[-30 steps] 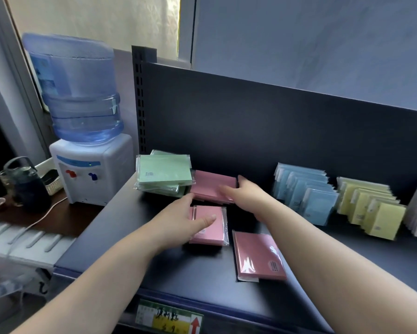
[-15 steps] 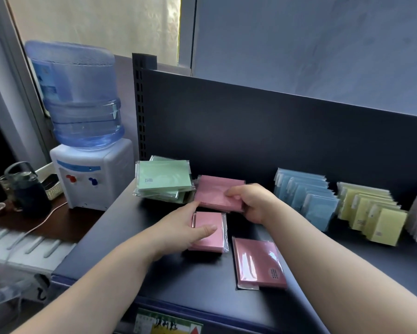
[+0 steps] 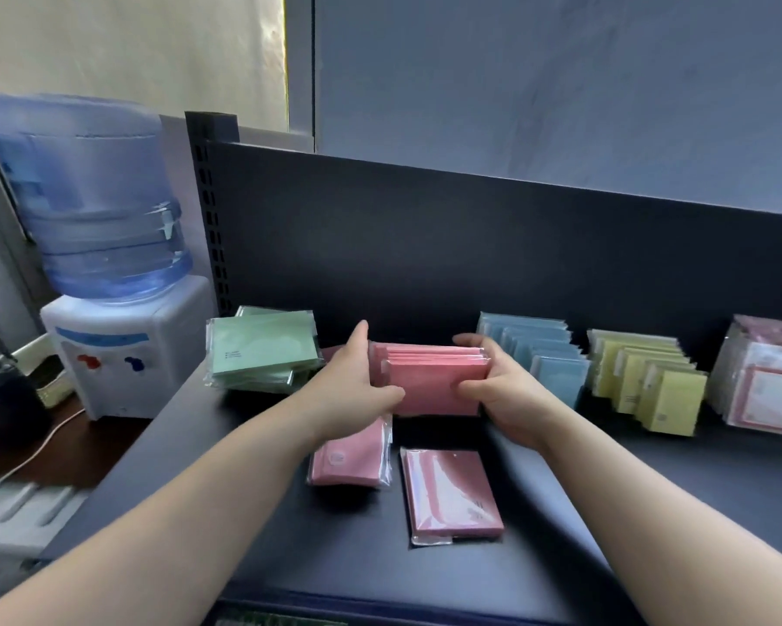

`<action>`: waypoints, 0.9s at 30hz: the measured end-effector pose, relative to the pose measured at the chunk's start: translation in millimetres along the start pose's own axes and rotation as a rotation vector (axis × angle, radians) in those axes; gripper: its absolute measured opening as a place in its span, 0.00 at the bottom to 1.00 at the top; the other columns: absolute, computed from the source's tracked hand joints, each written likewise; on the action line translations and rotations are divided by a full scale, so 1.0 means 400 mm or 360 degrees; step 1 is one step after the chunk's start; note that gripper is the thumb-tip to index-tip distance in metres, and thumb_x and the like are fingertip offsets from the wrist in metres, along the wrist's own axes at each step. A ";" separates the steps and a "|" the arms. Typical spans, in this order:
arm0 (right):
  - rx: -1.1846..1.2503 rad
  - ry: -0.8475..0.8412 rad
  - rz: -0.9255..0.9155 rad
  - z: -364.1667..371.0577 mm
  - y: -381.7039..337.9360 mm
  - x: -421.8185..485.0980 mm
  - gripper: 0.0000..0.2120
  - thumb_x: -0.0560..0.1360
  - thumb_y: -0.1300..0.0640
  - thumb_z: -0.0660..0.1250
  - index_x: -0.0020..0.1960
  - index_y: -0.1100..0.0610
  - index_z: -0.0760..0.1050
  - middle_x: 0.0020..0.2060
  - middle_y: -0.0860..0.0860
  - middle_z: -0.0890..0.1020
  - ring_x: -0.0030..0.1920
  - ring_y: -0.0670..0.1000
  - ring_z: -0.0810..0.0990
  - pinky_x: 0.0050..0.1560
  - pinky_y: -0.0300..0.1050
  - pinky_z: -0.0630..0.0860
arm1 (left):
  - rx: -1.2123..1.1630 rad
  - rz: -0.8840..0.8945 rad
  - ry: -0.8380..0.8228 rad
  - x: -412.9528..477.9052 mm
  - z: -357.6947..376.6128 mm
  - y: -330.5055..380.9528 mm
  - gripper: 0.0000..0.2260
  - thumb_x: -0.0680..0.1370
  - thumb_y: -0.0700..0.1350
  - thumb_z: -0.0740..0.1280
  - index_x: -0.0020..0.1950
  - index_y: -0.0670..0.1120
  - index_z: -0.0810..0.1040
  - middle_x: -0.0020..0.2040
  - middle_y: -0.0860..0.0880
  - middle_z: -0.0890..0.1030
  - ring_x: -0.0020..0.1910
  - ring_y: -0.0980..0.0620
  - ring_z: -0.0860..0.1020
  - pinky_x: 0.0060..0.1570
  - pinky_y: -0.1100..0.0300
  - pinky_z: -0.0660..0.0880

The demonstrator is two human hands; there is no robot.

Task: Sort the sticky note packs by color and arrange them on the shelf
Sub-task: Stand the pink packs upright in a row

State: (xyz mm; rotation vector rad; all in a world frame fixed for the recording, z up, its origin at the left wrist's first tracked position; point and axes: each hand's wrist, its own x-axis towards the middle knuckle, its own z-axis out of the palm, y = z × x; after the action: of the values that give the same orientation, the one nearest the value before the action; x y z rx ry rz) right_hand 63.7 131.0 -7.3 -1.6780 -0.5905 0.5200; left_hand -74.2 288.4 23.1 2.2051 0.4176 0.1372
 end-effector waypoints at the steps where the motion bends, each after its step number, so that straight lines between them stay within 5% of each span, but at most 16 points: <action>1: -0.0026 -0.0028 -0.0005 0.000 0.004 -0.010 0.26 0.63 0.67 0.64 0.58 0.48 0.70 0.50 0.54 0.79 0.44 0.49 0.77 0.47 0.43 0.74 | -0.0038 -0.0018 -0.0002 0.010 0.009 0.006 0.41 0.75 0.45 0.66 0.78 0.52 0.41 0.76 0.48 0.61 0.68 0.51 0.67 0.58 0.63 0.63; 4: -0.0044 -0.0037 -0.0011 0.005 0.020 -0.027 0.28 0.61 0.65 0.65 0.59 0.49 0.69 0.53 0.53 0.80 0.51 0.48 0.79 0.54 0.43 0.76 | -0.0084 -0.0048 -0.0089 0.027 0.038 0.017 0.41 0.75 0.42 0.65 0.78 0.54 0.40 0.68 0.49 0.69 0.56 0.53 0.71 0.52 0.63 0.66; 9: -0.0155 0.0020 -0.0022 0.009 0.041 -0.027 0.31 0.65 0.64 0.65 0.66 0.48 0.63 0.54 0.50 0.79 0.55 0.47 0.78 0.58 0.42 0.74 | -0.0043 -0.0106 -0.0078 0.032 0.043 0.018 0.41 0.75 0.40 0.62 0.77 0.54 0.37 0.54 0.51 0.70 0.54 0.48 0.76 0.52 0.58 0.72; 12: -0.0214 0.0093 -0.0069 0.013 0.054 -0.026 0.26 0.70 0.67 0.65 0.63 0.48 0.65 0.53 0.47 0.79 0.55 0.46 0.78 0.59 0.42 0.74 | -0.0047 -0.0123 -0.0018 0.054 0.016 0.007 0.37 0.75 0.38 0.57 0.78 0.53 0.41 0.58 0.52 0.72 0.59 0.46 0.76 0.60 0.51 0.72; 16: -0.0226 0.0201 -0.0088 0.018 0.058 -0.029 0.24 0.70 0.67 0.65 0.60 0.46 0.67 0.52 0.45 0.80 0.53 0.44 0.78 0.55 0.38 0.73 | 0.0235 -0.0179 0.0160 0.100 0.008 0.007 0.29 0.76 0.36 0.55 0.77 0.44 0.55 0.74 0.45 0.64 0.72 0.45 0.65 0.68 0.57 0.63; 18: -0.0223 0.0289 -0.0099 0.018 0.060 -0.030 0.22 0.70 0.66 0.65 0.58 0.46 0.67 0.52 0.45 0.80 0.54 0.45 0.79 0.56 0.39 0.74 | 0.0386 -0.0196 0.0136 0.107 0.015 0.016 0.19 0.75 0.34 0.56 0.64 0.43 0.72 0.61 0.40 0.75 0.61 0.42 0.72 0.56 0.59 0.69; 20: -0.0209 0.0350 -0.0098 0.019 0.059 -0.032 0.21 0.72 0.66 0.66 0.58 0.46 0.67 0.52 0.45 0.79 0.54 0.45 0.78 0.55 0.39 0.73 | 0.0629 -0.0219 0.0007 0.110 0.025 0.024 0.12 0.75 0.33 0.56 0.49 0.44 0.77 0.48 0.40 0.78 0.52 0.43 0.75 0.44 0.60 0.70; 23: -0.0256 0.0425 -0.0112 0.024 0.057 -0.040 0.20 0.73 0.65 0.65 0.59 0.48 0.66 0.52 0.45 0.78 0.53 0.45 0.77 0.54 0.38 0.71 | 0.0992 -0.0310 -0.0118 0.120 0.041 0.018 0.14 0.78 0.36 0.56 0.60 0.37 0.75 0.60 0.39 0.77 0.60 0.42 0.74 0.54 0.58 0.71; 27: -0.0291 0.0555 -0.0168 0.032 0.052 -0.048 0.18 0.73 0.67 0.63 0.58 0.51 0.66 0.50 0.45 0.77 0.51 0.44 0.76 0.51 0.34 0.69 | 0.1283 -0.0226 -0.0017 0.131 0.046 0.003 0.13 0.78 0.43 0.59 0.61 0.41 0.73 0.62 0.40 0.72 0.60 0.40 0.72 0.55 0.53 0.70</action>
State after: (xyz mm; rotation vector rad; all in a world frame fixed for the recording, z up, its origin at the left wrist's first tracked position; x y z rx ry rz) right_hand 42.8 125.4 -29.6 -1.8455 -0.4769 0.0932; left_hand -20.4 291.9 10.4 2.9443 0.7110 -0.1510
